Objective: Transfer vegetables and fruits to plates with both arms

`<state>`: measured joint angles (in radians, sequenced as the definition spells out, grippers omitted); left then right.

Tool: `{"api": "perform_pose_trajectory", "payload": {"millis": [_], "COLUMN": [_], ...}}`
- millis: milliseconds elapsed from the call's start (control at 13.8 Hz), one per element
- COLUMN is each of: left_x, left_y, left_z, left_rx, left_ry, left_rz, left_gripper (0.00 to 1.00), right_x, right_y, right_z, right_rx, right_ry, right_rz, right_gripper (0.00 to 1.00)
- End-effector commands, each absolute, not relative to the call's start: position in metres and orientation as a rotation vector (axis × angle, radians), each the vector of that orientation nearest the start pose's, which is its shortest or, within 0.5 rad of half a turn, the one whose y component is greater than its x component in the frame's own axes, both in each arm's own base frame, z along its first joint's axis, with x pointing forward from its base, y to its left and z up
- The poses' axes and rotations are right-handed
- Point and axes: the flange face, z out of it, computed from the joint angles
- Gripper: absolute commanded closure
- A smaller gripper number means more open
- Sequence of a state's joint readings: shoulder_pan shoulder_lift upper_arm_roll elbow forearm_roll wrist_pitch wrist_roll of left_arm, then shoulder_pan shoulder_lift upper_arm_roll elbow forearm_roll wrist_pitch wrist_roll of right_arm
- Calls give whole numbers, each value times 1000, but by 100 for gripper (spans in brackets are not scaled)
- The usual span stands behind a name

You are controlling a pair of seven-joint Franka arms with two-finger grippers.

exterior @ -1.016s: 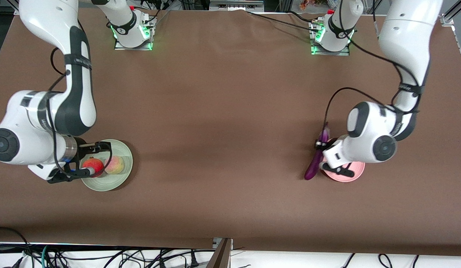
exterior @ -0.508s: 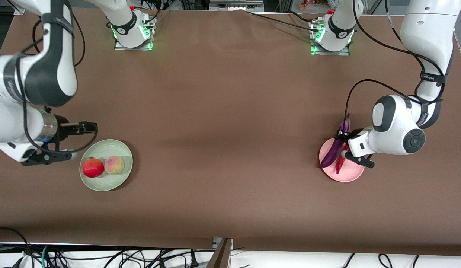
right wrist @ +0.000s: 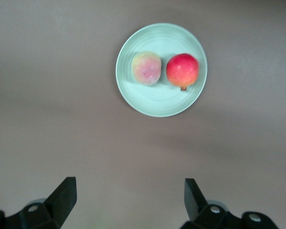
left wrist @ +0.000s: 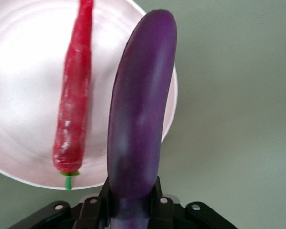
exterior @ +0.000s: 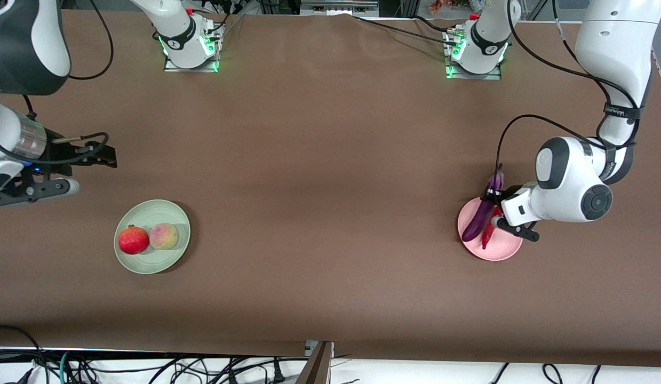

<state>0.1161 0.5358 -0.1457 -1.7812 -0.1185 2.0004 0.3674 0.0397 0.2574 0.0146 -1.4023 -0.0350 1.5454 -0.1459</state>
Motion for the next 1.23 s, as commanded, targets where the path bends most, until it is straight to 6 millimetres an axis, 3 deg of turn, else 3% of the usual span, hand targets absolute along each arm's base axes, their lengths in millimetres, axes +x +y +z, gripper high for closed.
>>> {"api": "perform_pose_trajectory", "payload": {"millis": [0, 73, 218, 290, 363, 508, 581, 944, 1161], "left_x": [627, 629, 632, 632, 632, 632, 632, 634, 649], "left_y": [-11, -9, -4, -4, -5, -4, -3, 4, 3], "left_z": [232, 232, 229, 230, 230, 229, 229, 236, 266], "left_rx": [-3297, -3299, -3302, -3302, -3304, -3306, -3317, -3325, -3326], "left_ry": [615, 627, 625, 626, 624, 623, 612, 590, 577], "left_rz": [442, 434, 433, 434, 433, 432, 433, 412, 343], "left_gripper": [100, 100, 97, 78, 53, 32, 0, 0, 0], "right_x": [595, 590, 577, 573, 570, 572, 572, 581, 582], "right_y": [1, -9, -13, -15, -15, -9, -5, -8, -9], "right_z": [590, 601, 602, 597, 592, 592, 592, 582, 582], "right_rx": [-3172, -3174, -3165, -3163, -3160, -3172, -3175, -3170, -3168], "right_ry": [-221, -213, -244, -242, -239, -248, -255, -248, -248], "right_rz": [67, 36, 56, 83, 109, 116, 113, 140, 135], "right_gripper": [0, 0, 0, 0, 0, 0, 0, 0, 0]}}
